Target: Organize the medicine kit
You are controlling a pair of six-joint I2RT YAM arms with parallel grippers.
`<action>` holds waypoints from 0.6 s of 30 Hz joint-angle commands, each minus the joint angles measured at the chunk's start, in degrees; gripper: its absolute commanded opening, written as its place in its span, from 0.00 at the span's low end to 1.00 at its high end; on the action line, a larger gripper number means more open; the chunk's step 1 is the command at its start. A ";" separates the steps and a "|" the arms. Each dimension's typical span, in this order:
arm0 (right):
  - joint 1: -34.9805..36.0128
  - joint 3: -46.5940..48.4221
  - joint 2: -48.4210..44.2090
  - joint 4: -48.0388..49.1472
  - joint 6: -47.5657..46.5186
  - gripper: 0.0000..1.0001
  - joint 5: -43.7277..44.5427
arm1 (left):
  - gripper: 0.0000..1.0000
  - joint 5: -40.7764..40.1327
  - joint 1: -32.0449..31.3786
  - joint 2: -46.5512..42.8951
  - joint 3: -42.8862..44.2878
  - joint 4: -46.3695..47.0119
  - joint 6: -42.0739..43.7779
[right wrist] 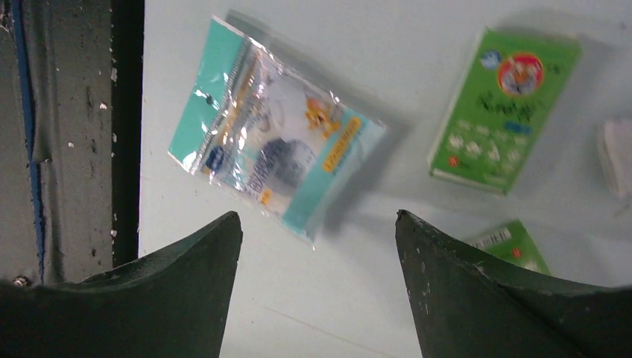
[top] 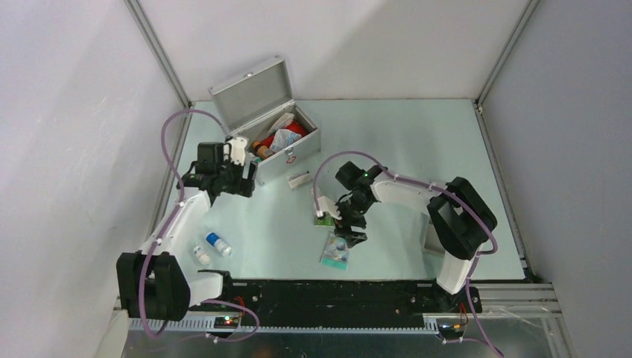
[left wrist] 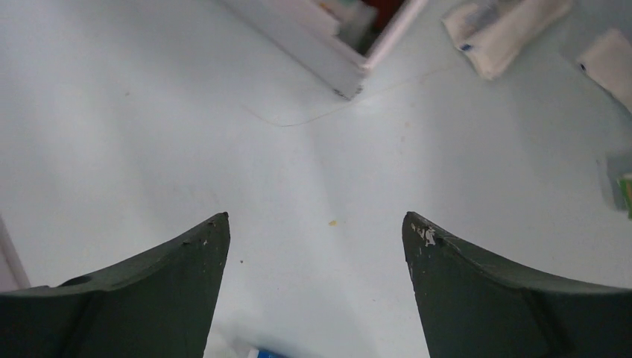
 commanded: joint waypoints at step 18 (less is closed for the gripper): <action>7.80 3.42 6.73 3.87 0.84 0.00 11.96 | 0.91 0.13 8.20 -1.03 5.87 4.10 -1.90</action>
